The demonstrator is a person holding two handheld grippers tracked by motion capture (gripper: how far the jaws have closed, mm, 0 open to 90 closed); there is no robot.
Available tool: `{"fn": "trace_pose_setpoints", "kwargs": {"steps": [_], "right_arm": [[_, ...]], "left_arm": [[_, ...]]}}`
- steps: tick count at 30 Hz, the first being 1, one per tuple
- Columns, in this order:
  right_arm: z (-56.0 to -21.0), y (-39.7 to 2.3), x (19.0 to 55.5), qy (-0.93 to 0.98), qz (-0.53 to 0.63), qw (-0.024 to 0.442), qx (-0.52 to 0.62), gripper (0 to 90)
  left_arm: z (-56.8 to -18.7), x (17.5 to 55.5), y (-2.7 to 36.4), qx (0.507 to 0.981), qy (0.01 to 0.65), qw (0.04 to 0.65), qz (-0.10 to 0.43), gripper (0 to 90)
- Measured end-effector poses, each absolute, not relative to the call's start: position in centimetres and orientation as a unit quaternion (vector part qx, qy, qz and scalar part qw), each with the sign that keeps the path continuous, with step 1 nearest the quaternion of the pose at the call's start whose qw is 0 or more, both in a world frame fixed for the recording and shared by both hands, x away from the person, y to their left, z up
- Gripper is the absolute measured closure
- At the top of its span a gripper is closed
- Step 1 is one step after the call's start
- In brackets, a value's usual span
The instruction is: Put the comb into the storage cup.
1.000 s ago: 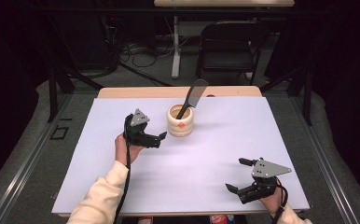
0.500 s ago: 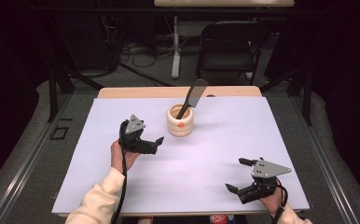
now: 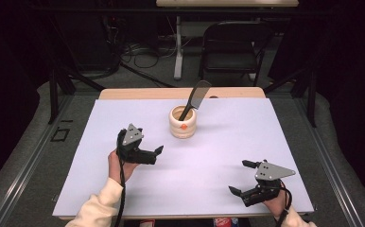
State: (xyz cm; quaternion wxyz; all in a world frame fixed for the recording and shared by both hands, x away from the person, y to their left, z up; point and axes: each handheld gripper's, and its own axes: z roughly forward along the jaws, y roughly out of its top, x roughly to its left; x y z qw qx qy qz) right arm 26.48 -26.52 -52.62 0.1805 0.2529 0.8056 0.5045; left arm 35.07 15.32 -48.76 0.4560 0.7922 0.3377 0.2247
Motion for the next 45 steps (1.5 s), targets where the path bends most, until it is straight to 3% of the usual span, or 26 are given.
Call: {"fn": "trace_pose_setpoints", "kwargs": {"steps": [45], "right_arm": [[-52.6,-26.4,26.5,0.807,0.502,0.181,0.254,0.0]], "left_arm": [[-50.2,27.3,20.1,0.777,0.355,0.453,0.256,0.0]]}}
